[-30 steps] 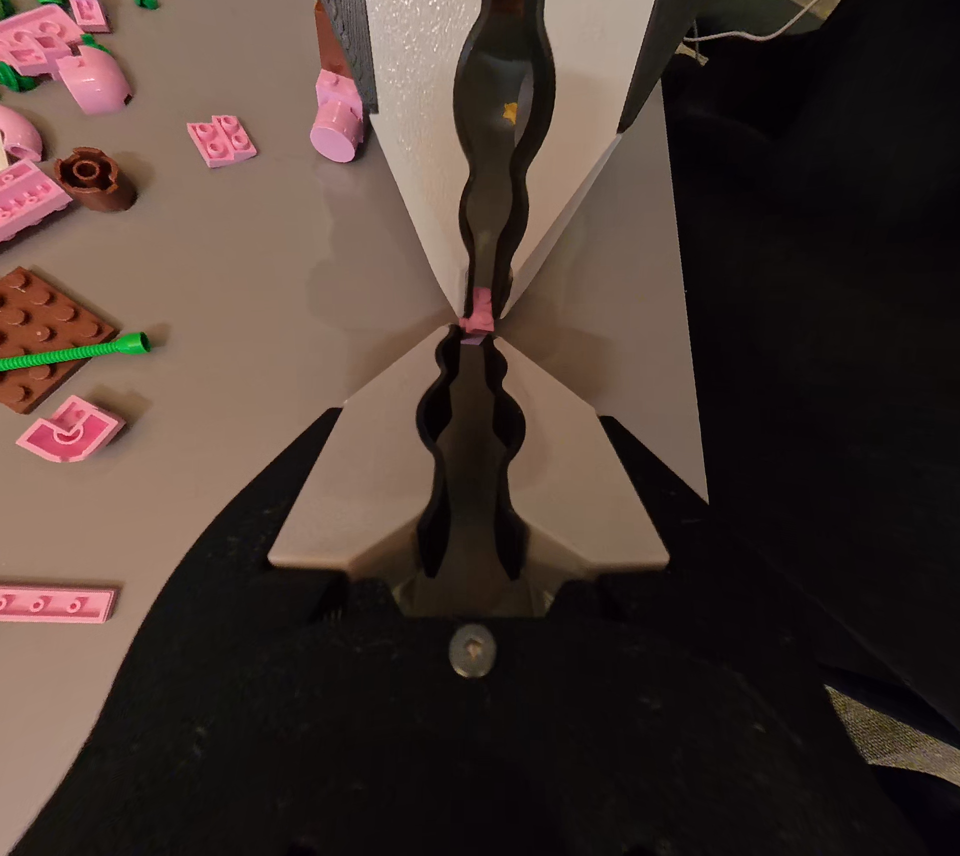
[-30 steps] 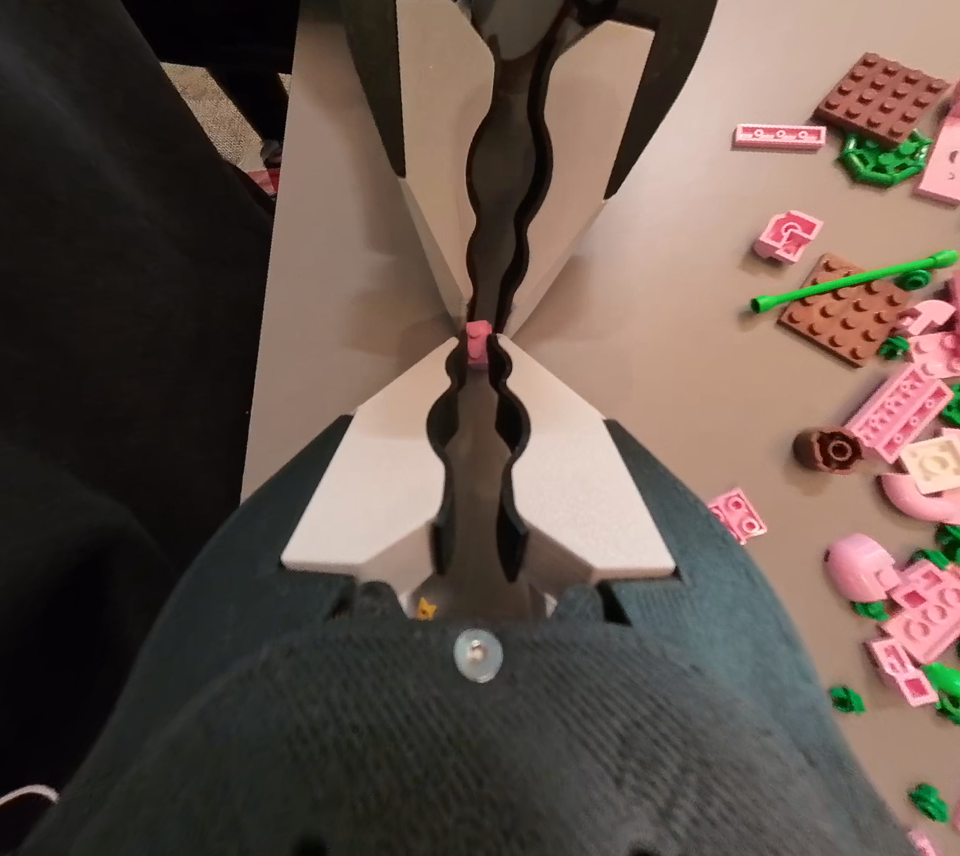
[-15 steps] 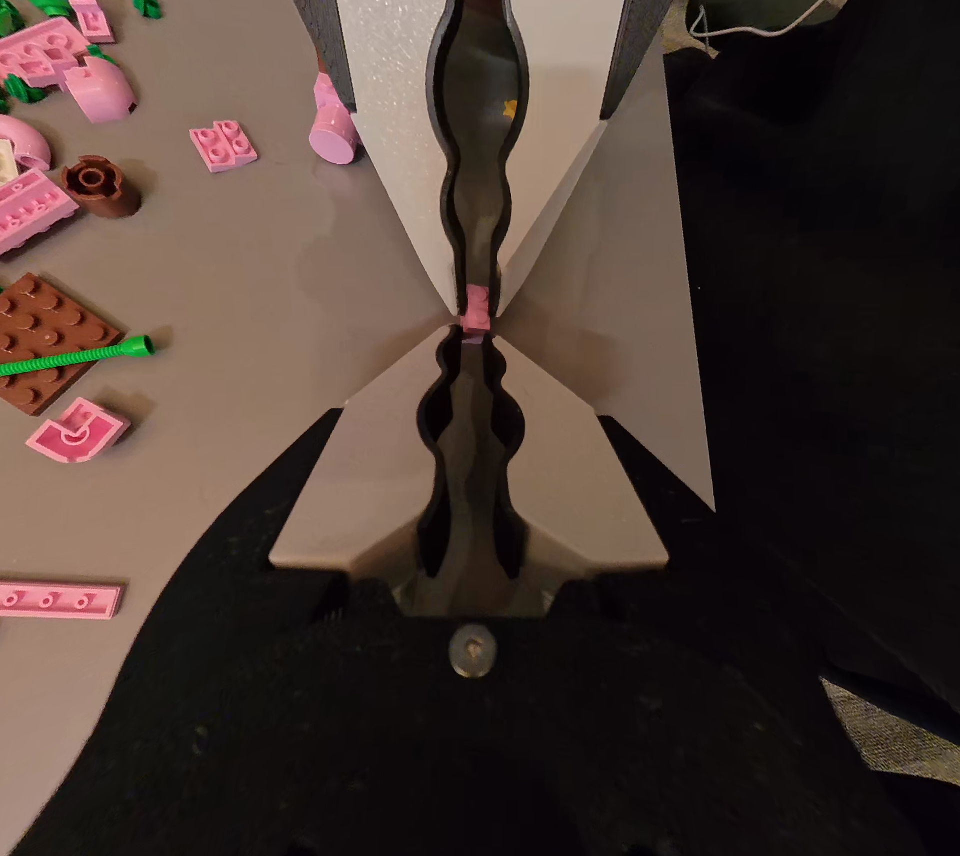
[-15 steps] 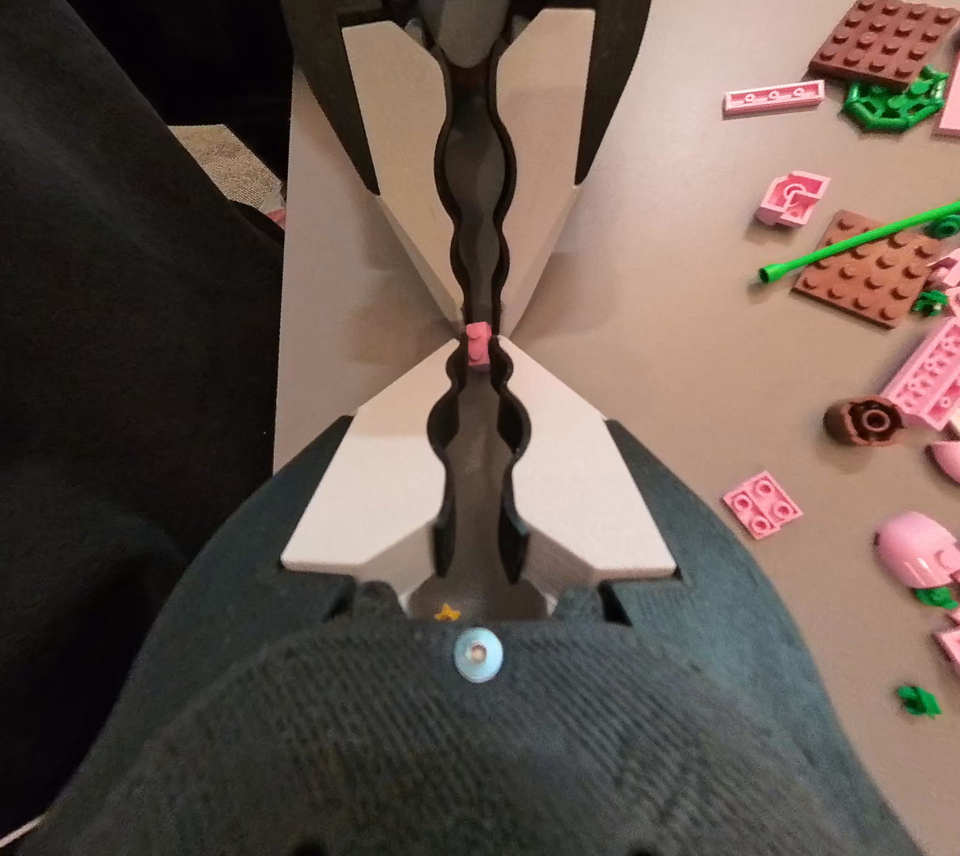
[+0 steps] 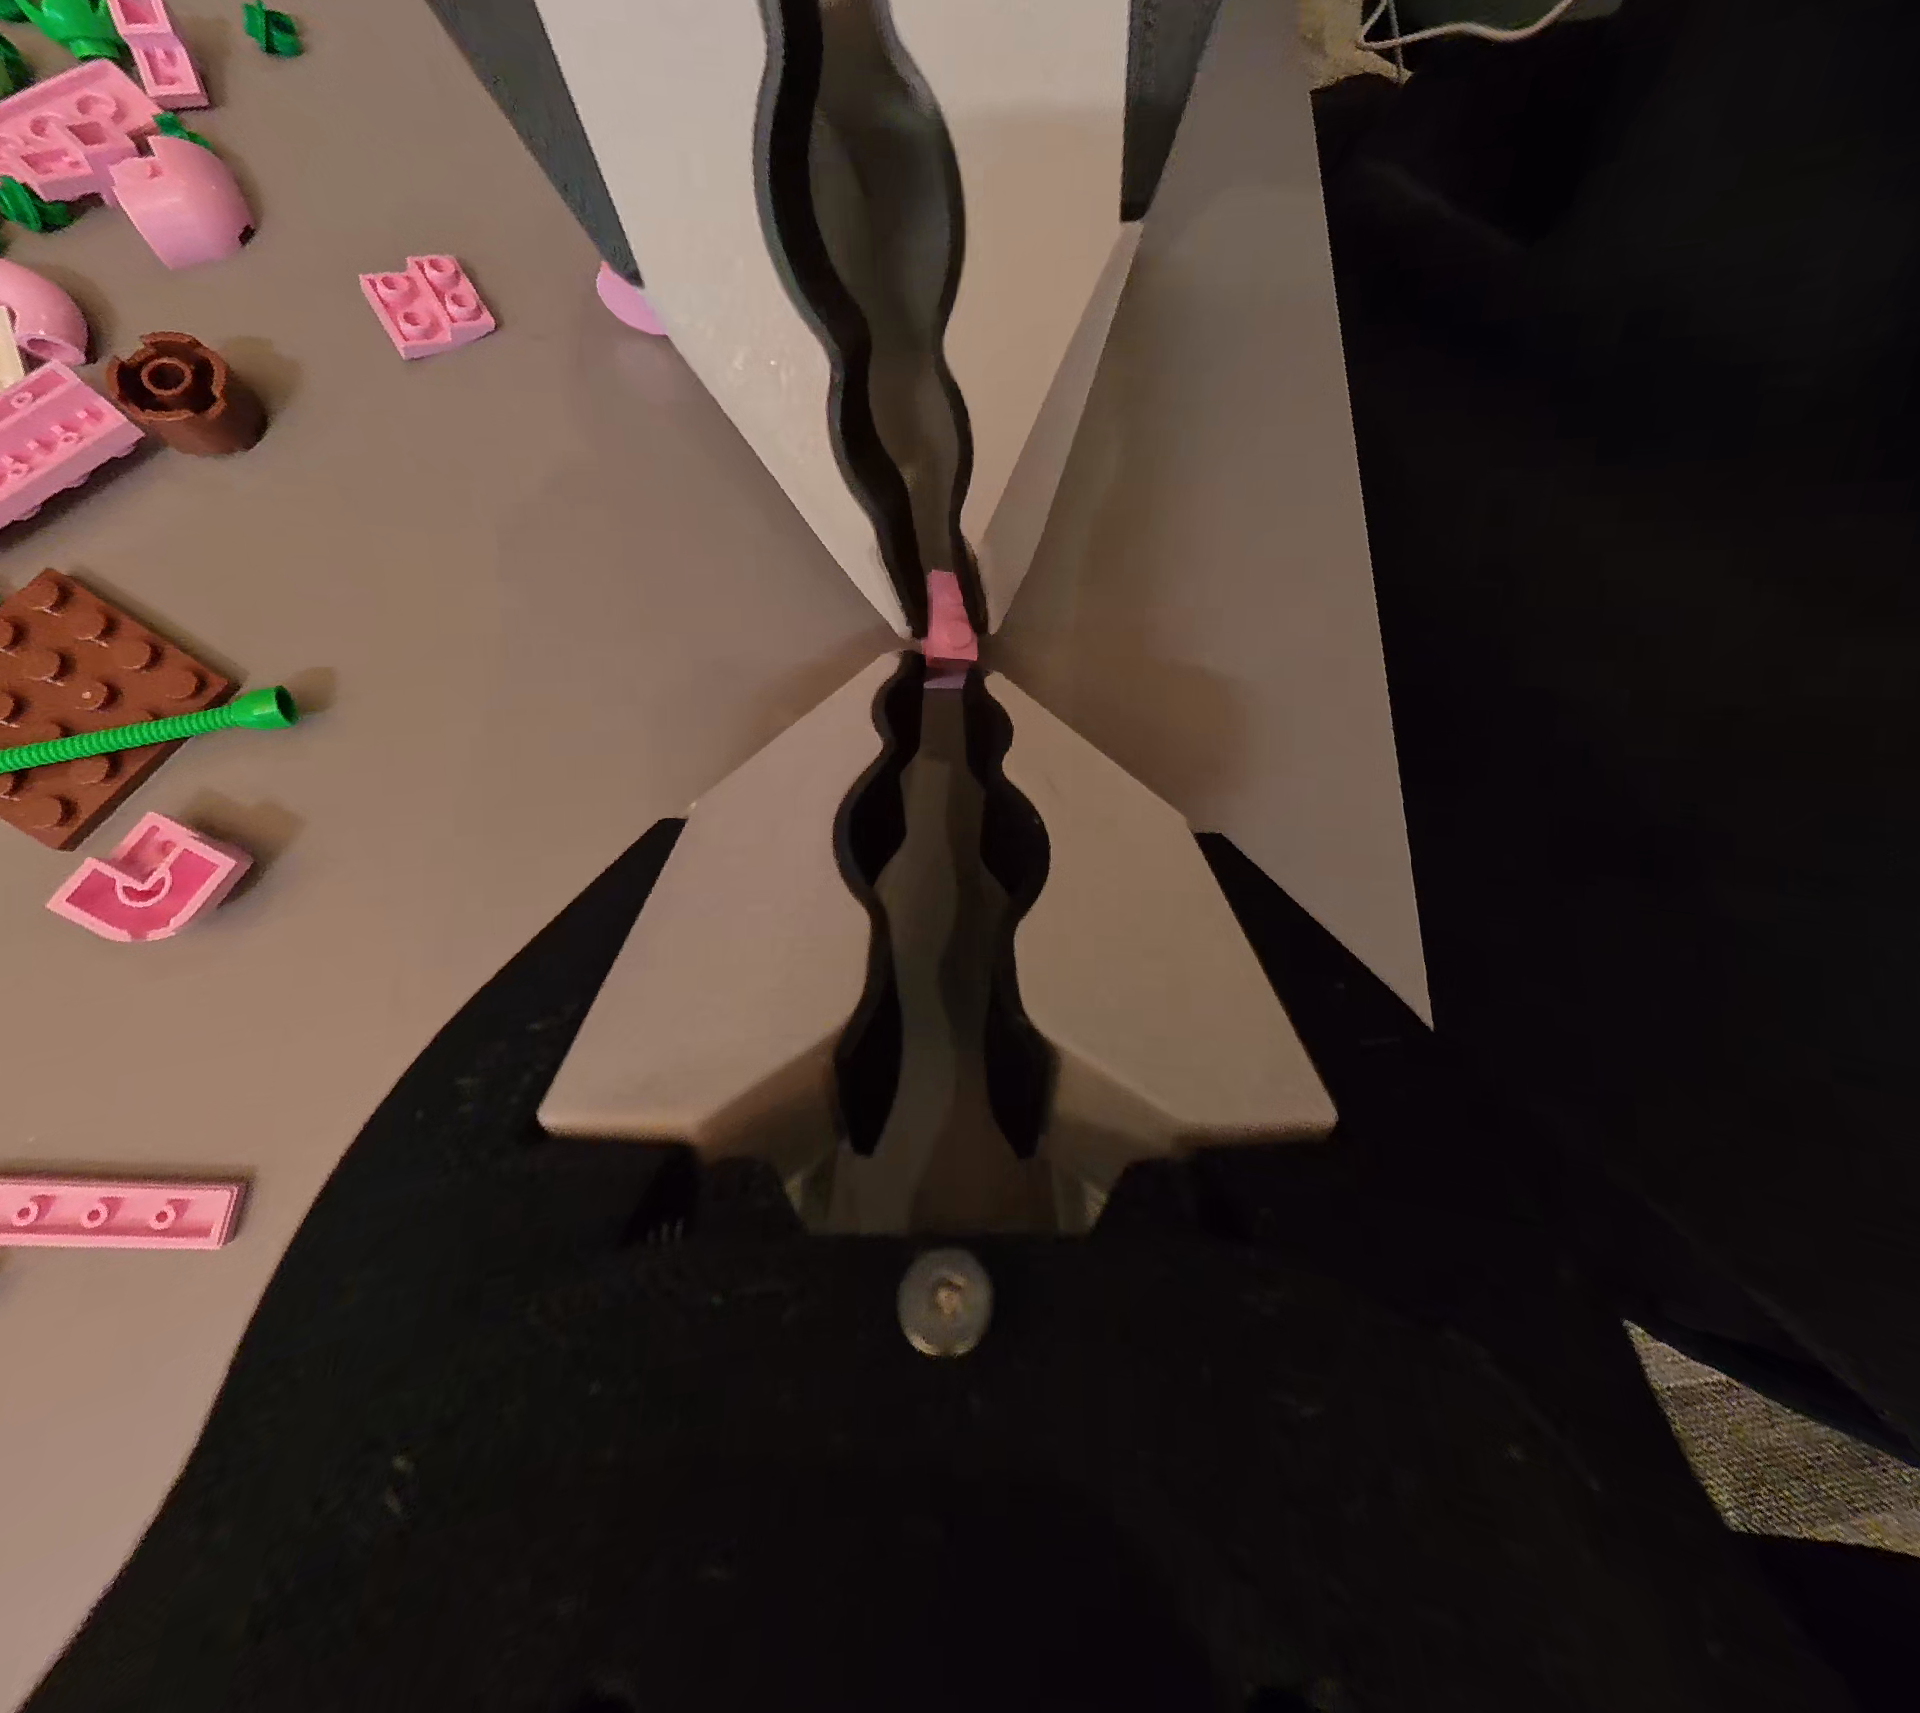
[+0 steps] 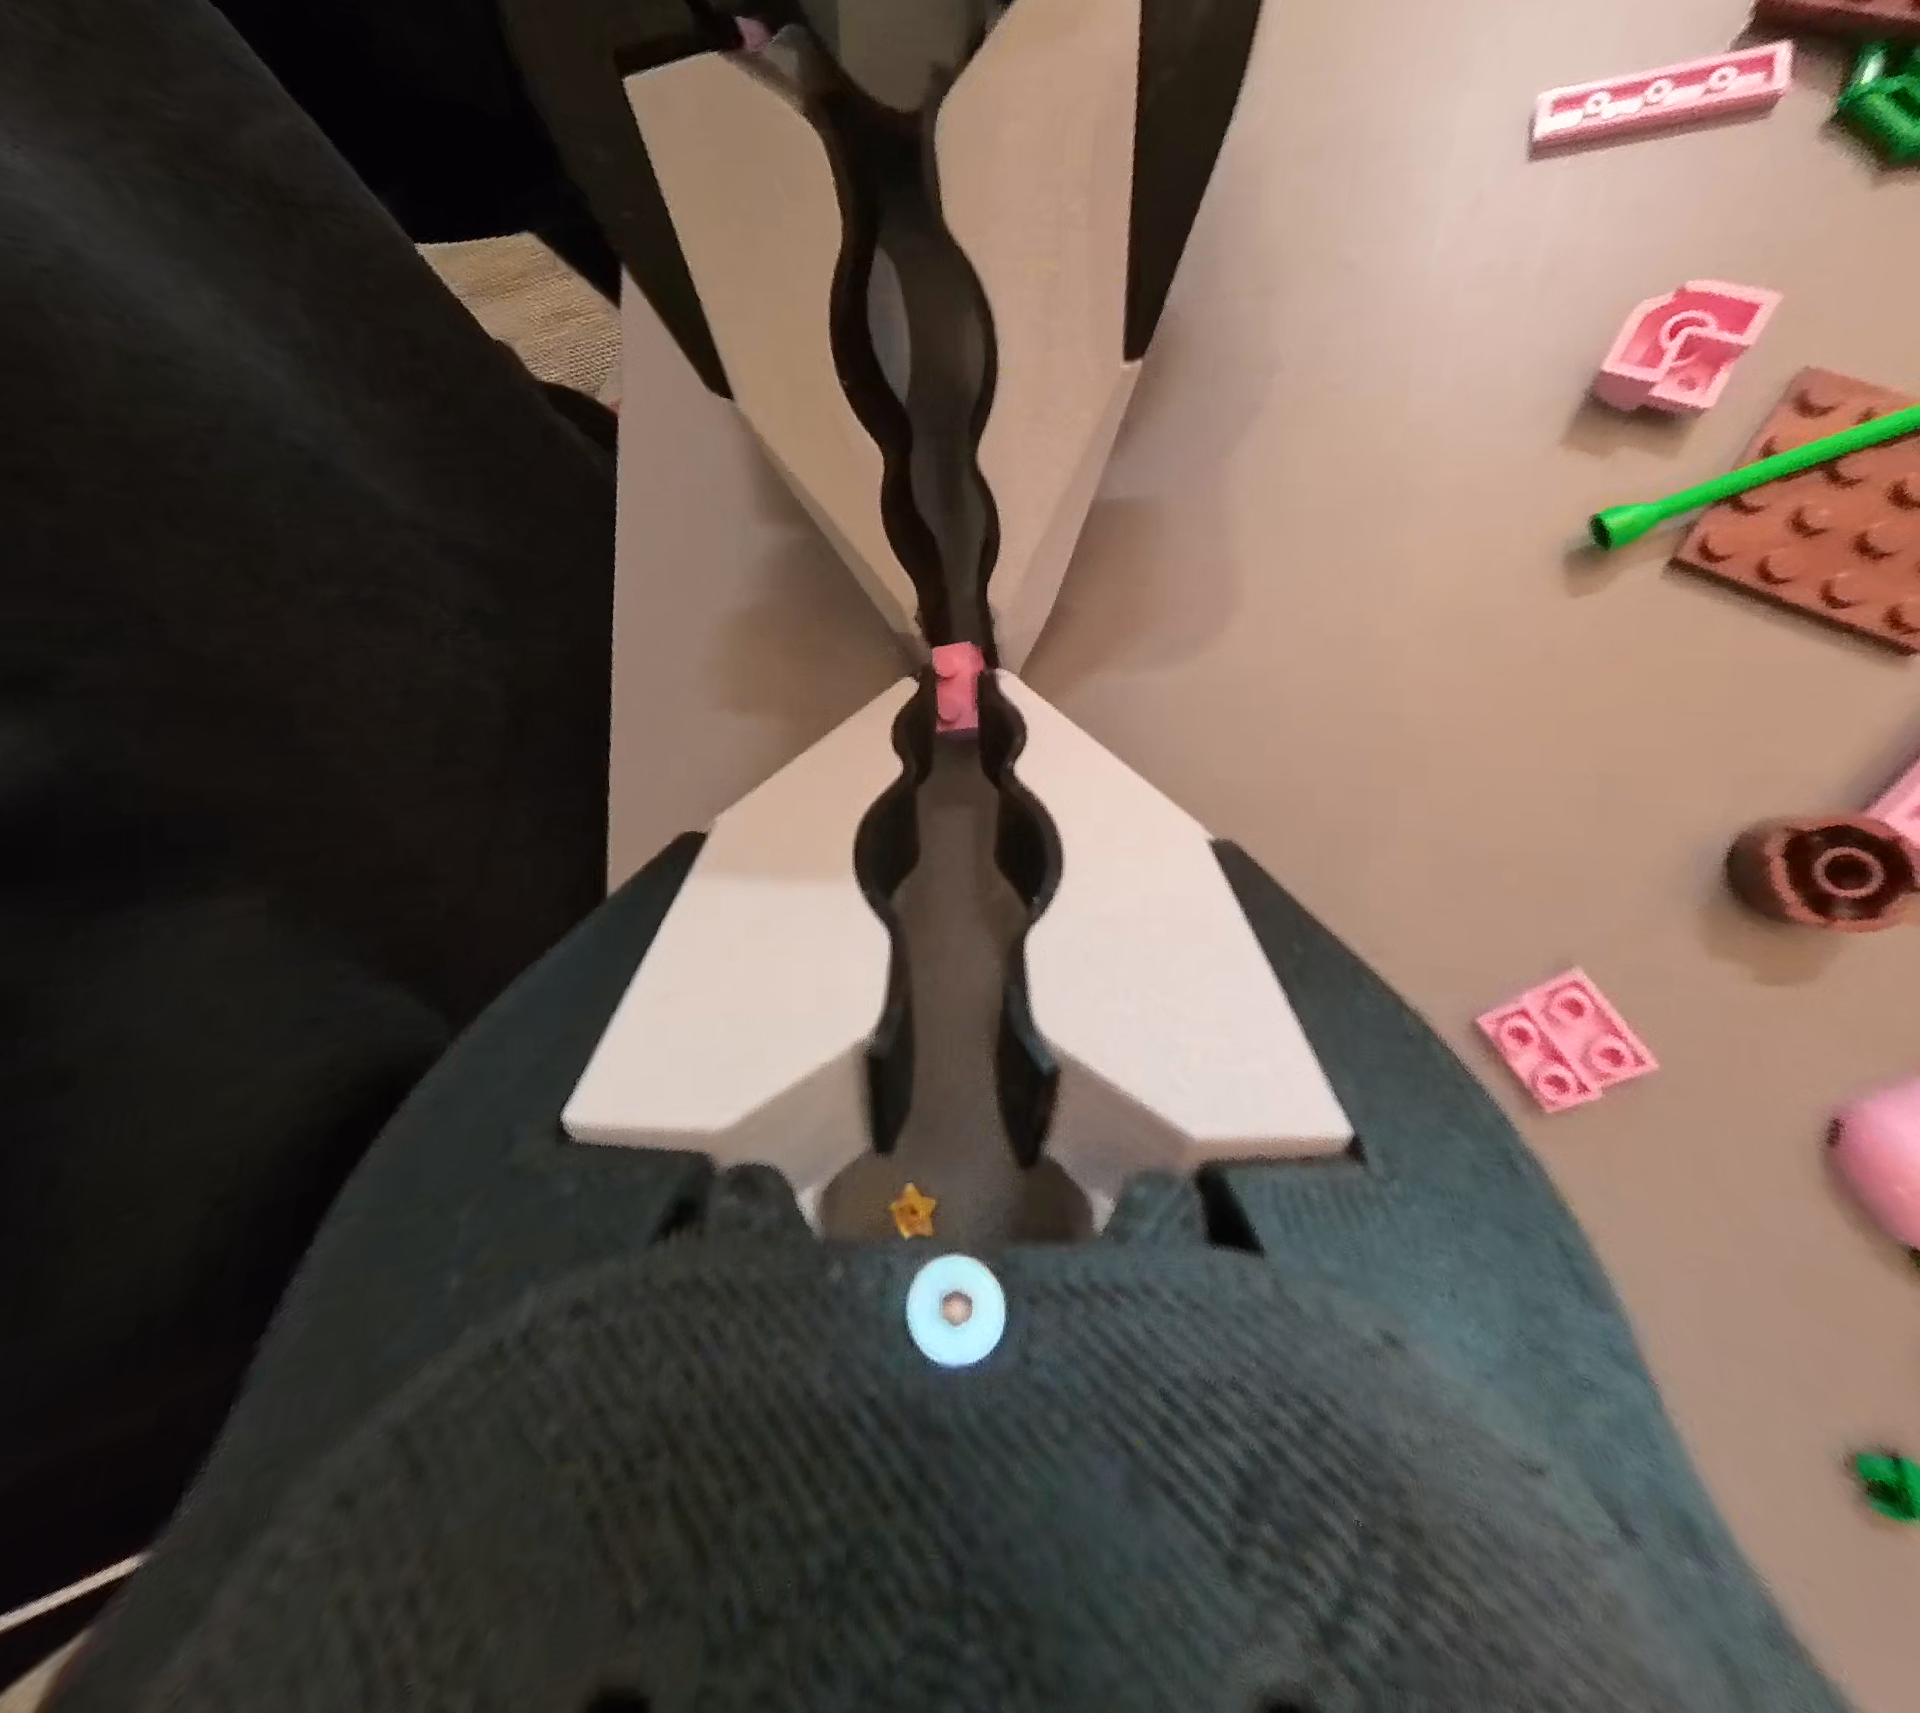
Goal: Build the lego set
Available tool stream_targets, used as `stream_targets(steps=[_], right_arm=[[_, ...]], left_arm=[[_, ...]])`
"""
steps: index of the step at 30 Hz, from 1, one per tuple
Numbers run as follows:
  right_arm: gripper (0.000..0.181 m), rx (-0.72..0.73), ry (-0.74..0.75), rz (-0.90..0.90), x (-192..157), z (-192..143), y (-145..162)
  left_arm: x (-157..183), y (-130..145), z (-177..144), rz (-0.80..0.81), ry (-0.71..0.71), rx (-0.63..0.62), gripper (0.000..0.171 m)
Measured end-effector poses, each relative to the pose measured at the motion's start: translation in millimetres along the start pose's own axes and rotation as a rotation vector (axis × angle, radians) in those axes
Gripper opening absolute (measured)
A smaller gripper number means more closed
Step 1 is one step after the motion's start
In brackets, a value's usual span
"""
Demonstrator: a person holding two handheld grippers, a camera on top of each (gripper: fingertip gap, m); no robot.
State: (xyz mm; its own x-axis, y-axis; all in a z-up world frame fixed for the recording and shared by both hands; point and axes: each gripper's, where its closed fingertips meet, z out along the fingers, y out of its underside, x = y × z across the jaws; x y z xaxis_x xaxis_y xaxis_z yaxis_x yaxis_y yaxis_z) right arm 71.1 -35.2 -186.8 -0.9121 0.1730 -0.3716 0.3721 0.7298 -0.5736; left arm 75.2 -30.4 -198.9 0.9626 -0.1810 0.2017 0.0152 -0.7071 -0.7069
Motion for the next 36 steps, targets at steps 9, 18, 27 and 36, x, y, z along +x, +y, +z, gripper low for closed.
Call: stream_targets(steps=[9,18,27,36], right_arm=[[0.008,-0.120,0.059,-0.033,-0.2,1.8,2.5],[0.010,-0.014,0.176,-0.093,2.2,-1.1,0.4],[0.021,0.185,0.342,-0.389,-19.4,-16.3,-17.5],[0.046,0.120,0.719,-0.779,-6.6,-25.8,-18.3]], left_arm=[[0.0,0.0,0.0,0.000,0.003,0.001,0.006],[-0.1,0.1,0.1,-0.006,0.011,0.000,0.006],[0.8,0.2,-0.2,-0.028,0.039,0.001,0.006],[5.6,-22.5,-23.2,-0.228,0.231,0.225,0.006]])
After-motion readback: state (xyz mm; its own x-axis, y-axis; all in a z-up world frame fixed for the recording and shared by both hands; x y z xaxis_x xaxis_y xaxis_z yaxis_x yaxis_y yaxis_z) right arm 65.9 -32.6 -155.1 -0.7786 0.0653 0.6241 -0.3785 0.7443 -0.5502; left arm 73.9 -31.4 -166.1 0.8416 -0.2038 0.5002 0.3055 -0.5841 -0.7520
